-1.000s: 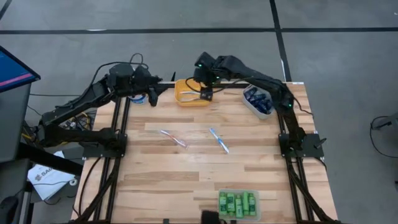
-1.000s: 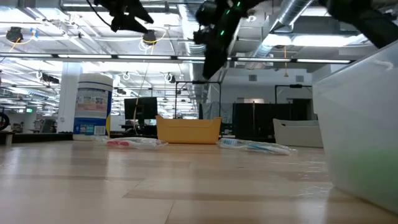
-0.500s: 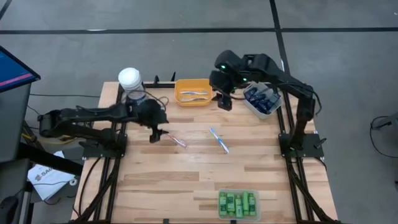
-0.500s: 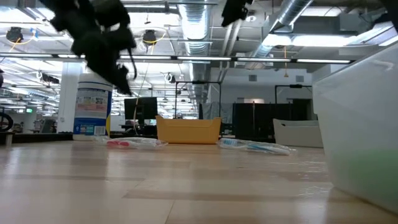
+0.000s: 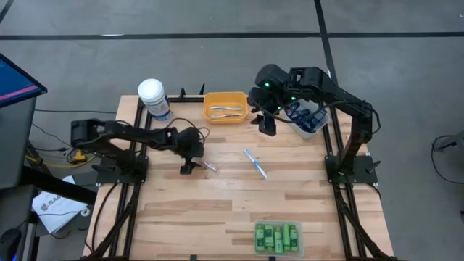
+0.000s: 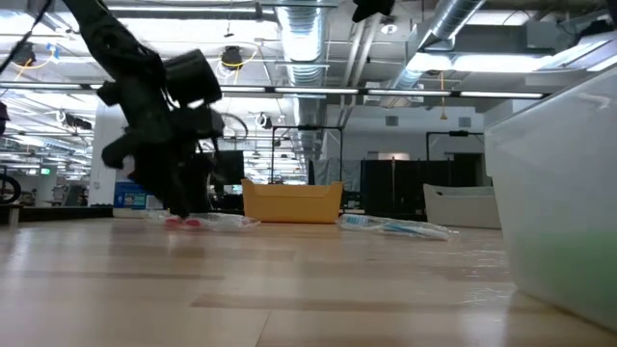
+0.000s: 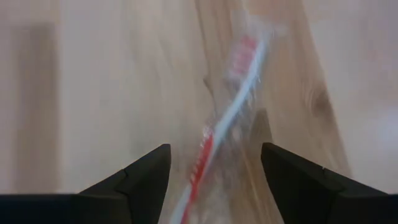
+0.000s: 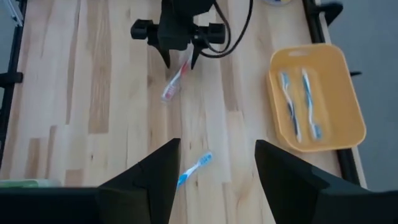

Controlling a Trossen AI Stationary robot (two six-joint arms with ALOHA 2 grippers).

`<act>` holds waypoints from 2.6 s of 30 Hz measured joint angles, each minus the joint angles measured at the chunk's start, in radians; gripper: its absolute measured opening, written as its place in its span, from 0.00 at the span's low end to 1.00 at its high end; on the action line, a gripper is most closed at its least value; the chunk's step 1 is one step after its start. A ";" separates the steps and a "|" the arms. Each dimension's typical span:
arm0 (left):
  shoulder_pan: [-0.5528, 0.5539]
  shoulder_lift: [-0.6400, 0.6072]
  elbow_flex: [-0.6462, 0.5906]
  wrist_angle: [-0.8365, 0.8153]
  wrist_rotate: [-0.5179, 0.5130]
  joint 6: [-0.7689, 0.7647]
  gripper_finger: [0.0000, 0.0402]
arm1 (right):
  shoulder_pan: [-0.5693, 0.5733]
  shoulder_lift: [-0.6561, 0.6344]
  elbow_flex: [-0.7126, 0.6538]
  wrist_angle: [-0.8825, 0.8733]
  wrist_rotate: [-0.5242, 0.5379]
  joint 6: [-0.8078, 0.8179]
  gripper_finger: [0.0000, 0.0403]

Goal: Pick & Place Travel size toiletries
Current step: Put the orange toothbrush into the yellow bin, then put the blue toothbrush into the yellow bin

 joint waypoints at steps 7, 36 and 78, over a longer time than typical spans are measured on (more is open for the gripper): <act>-0.011 0.099 0.006 0.011 -0.010 0.003 0.54 | 0.009 0.000 0.000 -0.023 0.002 0.054 0.48; 0.182 -0.067 0.320 0.128 -0.214 0.068 0.04 | 0.117 -0.157 -0.001 -0.062 0.034 0.148 0.35; 0.320 0.264 0.563 0.099 -0.302 0.114 0.71 | 0.114 -0.161 -0.178 -0.065 0.246 0.326 0.53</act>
